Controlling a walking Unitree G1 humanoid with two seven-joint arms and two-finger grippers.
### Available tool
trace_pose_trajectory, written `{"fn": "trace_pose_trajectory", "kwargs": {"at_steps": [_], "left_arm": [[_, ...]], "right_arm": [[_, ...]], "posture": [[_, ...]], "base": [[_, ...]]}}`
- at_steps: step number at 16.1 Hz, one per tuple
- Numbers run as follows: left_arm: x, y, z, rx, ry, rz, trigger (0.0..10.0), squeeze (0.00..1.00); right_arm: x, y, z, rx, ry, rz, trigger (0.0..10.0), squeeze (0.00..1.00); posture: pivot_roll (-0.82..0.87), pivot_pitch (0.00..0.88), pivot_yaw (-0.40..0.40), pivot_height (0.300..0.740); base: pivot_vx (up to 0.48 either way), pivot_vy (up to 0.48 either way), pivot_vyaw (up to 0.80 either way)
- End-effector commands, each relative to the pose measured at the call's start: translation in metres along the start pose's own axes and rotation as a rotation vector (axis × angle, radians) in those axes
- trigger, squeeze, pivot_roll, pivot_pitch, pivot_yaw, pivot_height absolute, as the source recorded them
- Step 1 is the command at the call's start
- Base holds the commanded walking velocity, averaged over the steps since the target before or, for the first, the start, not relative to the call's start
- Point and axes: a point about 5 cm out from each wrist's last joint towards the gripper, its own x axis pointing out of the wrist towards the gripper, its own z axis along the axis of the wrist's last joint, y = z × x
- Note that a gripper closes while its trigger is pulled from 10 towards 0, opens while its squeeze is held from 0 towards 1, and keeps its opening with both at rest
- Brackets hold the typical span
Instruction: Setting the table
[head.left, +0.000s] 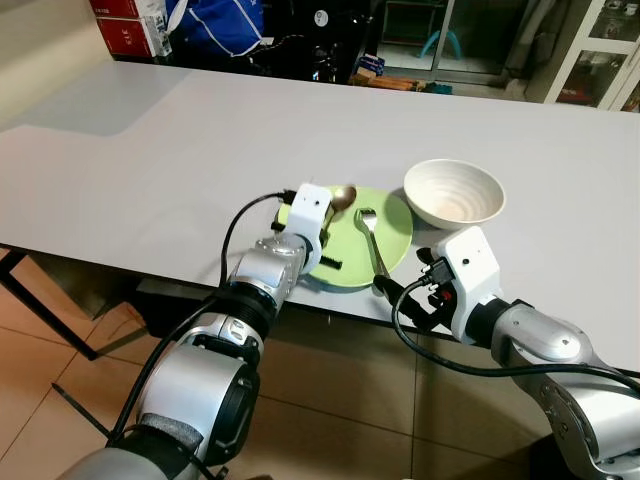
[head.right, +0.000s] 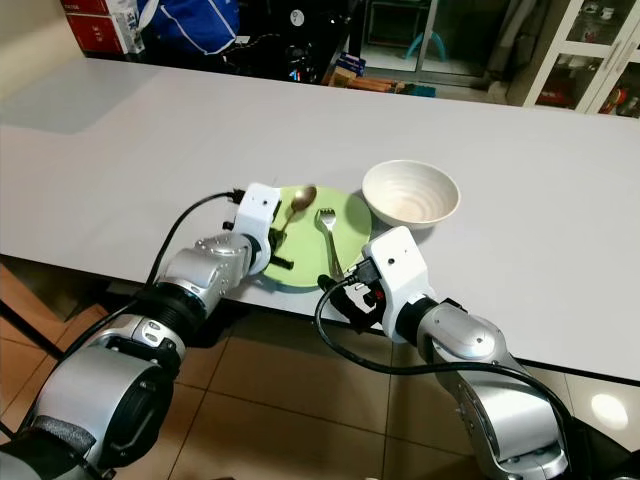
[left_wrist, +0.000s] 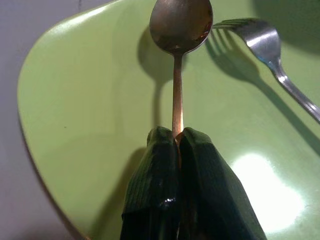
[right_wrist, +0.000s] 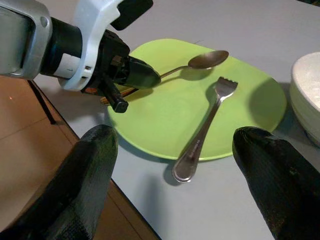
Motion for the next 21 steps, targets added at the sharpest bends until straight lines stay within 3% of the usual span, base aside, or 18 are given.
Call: {"fn": "trace_pose_trajectory", "kwargs": {"at_steps": [1,8,9,10,12,18,19,20,21], "left_arm": [[0.0,-0.001,0.01,0.02,-0.009,0.012,10.0,0.0],[0.001,0.002,0.009,-0.035,0.021,0.051,10.0,0.0],[0.002,0.001,0.009,-0.049,0.022,0.042,10.0,0.1],[0.002,0.001,0.01,-0.051,0.022,0.039,10.0,0.65],[0.002,0.0,0.012,-0.05,0.013,0.039,10.0,1.0],[0.001,0.001,0.02,-0.053,-0.017,0.055,10.0,0.99],[0.0,0.002,0.024,-0.052,-0.033,0.063,10.0,0.43],[0.0,0.003,0.028,-0.046,-0.044,0.068,10.0,0.0],[-0.002,0.006,0.031,-0.001,-0.054,0.08,10.0,0.0]], "right_arm": [[-0.001,0.003,0.005,0.001,-0.018,0.019,10.0,0.0],[-0.001,0.002,0.004,0.003,-0.017,0.019,10.0,0.0],[-0.001,0.002,0.005,0.004,-0.018,0.018,10.0,0.0],[-0.002,0.002,0.004,0.004,-0.018,0.018,10.0,0.0],[-0.002,0.002,0.004,0.004,-0.017,0.017,10.0,0.0],[-0.001,0.0,0.005,-0.005,-0.022,0.002,10.0,0.0],[-0.001,-0.001,0.005,-0.006,-0.023,0.001,10.0,0.0],[-0.001,-0.001,0.006,-0.006,-0.024,0.0,10.0,0.0],[-0.001,-0.001,0.006,-0.006,-0.024,-0.001,10.0,0.0]], "posture": [[-0.06,0.042,0.052,0.74],[-0.06,0.044,0.053,0.74],[-0.06,0.044,0.053,0.74],[-0.06,0.045,0.053,0.74],[-0.06,0.045,0.054,0.74],[-0.06,0.043,0.054,0.74],[-0.06,0.043,0.054,0.74],[-0.06,0.044,0.056,0.74],[-0.06,0.044,0.055,0.74]], "base": [[0.0,0.0,0.0],[0.0,0.0,0.0],[0.0,0.0,0.0],[0.0,0.0,0.0],[0.0,0.0,0.0],[0.0,0.0,0.0],[0.0,0.0,0.0],[0.0,0.0,0.0],[0.0,0.0,0.0]]}}
